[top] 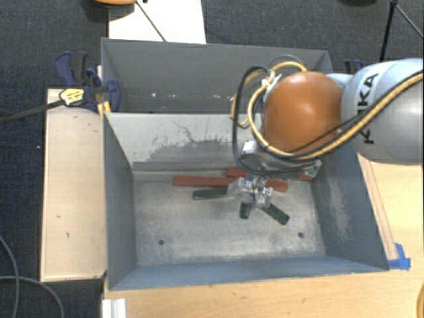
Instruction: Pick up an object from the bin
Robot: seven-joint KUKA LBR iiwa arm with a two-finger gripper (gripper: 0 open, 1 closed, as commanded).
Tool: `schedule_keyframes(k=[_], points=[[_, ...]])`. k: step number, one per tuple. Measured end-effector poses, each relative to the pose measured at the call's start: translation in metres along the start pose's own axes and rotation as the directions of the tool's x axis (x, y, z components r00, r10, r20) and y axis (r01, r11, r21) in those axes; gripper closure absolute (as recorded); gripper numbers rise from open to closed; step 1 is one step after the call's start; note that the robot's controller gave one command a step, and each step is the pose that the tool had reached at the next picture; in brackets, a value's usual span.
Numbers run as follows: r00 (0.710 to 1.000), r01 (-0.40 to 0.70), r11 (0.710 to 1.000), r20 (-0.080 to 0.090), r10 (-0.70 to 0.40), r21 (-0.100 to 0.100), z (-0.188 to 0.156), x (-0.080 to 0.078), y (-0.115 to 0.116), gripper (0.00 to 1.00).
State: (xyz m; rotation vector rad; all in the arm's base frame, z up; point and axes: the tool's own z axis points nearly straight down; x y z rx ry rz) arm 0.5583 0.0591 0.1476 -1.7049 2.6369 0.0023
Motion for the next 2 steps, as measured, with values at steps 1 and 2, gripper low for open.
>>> schedule_keyframes(k=[1,2], points=[[1.000,-0.002,1.000,-0.001,0.002,-0.001,0.000,0.000,0.000,1.00],[1.000,-0.018,1.000,0.001,0.018,0.001,-0.100,0.002,-0.013,1.00]])
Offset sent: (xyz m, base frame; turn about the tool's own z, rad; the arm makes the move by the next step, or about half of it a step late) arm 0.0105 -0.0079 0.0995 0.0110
